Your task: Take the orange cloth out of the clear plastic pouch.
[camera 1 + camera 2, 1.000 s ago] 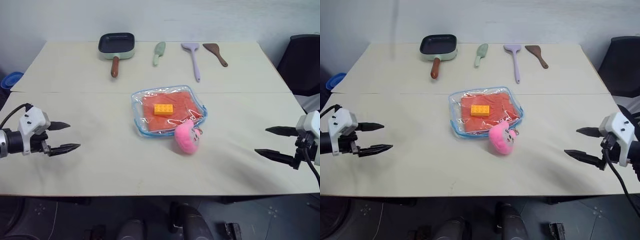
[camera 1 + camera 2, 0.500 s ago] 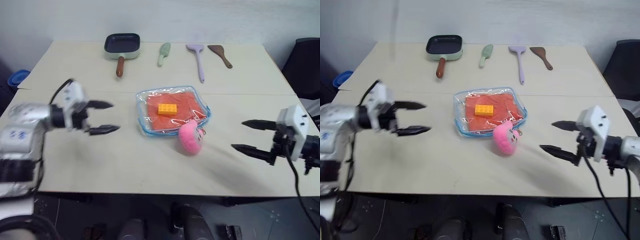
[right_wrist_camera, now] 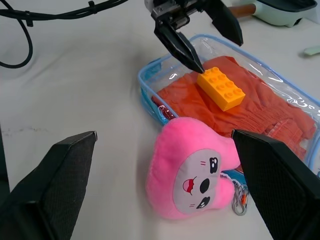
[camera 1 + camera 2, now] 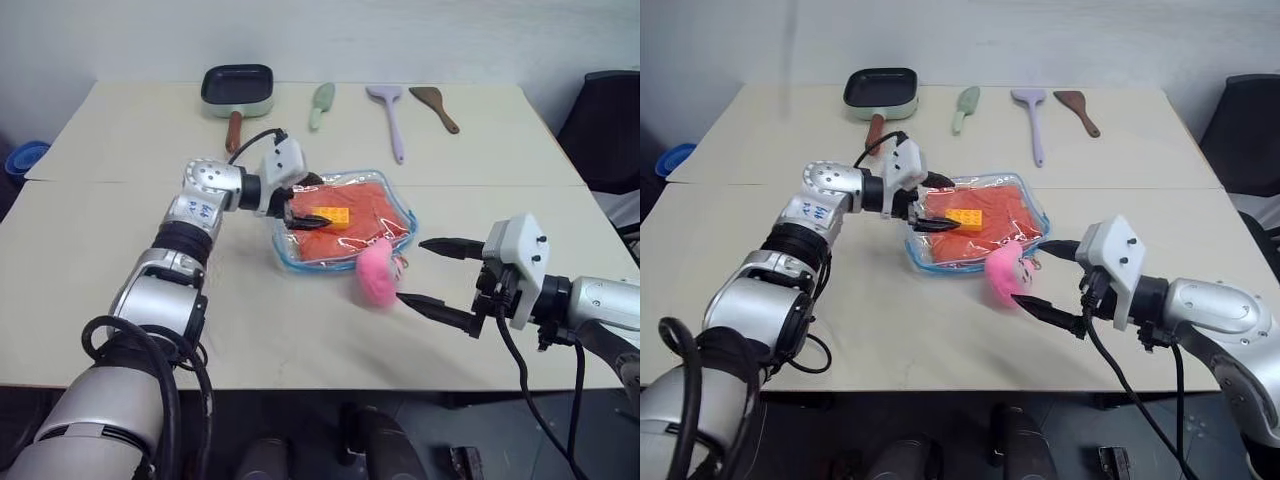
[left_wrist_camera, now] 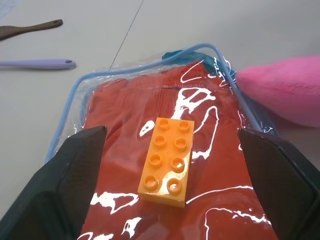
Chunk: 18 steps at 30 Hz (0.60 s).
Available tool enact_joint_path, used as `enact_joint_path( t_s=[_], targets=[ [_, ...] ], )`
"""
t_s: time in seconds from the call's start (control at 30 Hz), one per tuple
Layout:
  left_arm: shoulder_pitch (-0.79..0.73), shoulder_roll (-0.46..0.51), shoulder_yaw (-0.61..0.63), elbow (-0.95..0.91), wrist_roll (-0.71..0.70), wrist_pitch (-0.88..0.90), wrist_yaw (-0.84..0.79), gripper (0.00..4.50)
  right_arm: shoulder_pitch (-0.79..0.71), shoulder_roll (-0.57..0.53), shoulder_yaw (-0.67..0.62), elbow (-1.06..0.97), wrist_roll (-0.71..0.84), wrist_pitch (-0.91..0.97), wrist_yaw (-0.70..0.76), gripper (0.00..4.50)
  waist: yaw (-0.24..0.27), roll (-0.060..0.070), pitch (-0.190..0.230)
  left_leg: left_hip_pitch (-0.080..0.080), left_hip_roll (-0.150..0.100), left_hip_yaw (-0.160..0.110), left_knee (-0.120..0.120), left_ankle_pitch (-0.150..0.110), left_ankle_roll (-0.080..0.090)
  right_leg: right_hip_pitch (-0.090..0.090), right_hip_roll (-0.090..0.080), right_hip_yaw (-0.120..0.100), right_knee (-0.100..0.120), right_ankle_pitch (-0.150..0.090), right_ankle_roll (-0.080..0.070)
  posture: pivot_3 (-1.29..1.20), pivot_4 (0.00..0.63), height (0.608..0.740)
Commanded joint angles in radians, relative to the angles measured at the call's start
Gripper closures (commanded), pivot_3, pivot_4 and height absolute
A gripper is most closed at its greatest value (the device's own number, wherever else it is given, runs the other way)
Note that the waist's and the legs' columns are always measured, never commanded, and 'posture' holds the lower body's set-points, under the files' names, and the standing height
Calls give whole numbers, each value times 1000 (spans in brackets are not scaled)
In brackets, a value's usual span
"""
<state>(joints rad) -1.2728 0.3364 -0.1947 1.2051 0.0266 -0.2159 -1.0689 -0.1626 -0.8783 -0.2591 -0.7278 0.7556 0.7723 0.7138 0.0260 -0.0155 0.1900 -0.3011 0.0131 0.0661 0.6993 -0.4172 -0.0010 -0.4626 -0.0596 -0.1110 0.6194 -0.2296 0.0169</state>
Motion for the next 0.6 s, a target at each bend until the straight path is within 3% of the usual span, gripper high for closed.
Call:
enact_joint_path(
  t_s=[0.03, 0.27, 0.57, 0.6],
  targets=[
    [-48, -36, -7, 64, 60, -47, 67, 54, 21, 3, -73, -68, 45, 15, -47, 0, 1, -1, 0, 0, 0, 0, 0, 0, 1, 0, 0, 0, -1, 0, 1, 0, 150, 740],
    [-60, -101, -21, 124, 158, -43, 159, 54, 58, -10, -128, -118, 95, 41, -108, 0, 1, -2, 1, -1, -1, -2, 0, 0, 3, 0, -1, 0, -3, 2, 3, 0, 150, 740],
    [-39, -93, 64, 110, 111, -54, 64, 2875, 90, -25, -138, -135, 104, 34, -130, 0, -1, -2, 1, -1, 0, -3, -1, 0, 4, 0, -1, 1, -3, 2, 3, 0, 150, 740],
    [-29, -84, 76, 101, 101, -58, 50, 2964, 94, -29, -134, -129, 100, 28, -122, 0, -1, -2, 1, -1, 0, -3, -1, 0, 4, 0, -1, 1, -3, 2, 3, 0, 150, 740]
  ],
)
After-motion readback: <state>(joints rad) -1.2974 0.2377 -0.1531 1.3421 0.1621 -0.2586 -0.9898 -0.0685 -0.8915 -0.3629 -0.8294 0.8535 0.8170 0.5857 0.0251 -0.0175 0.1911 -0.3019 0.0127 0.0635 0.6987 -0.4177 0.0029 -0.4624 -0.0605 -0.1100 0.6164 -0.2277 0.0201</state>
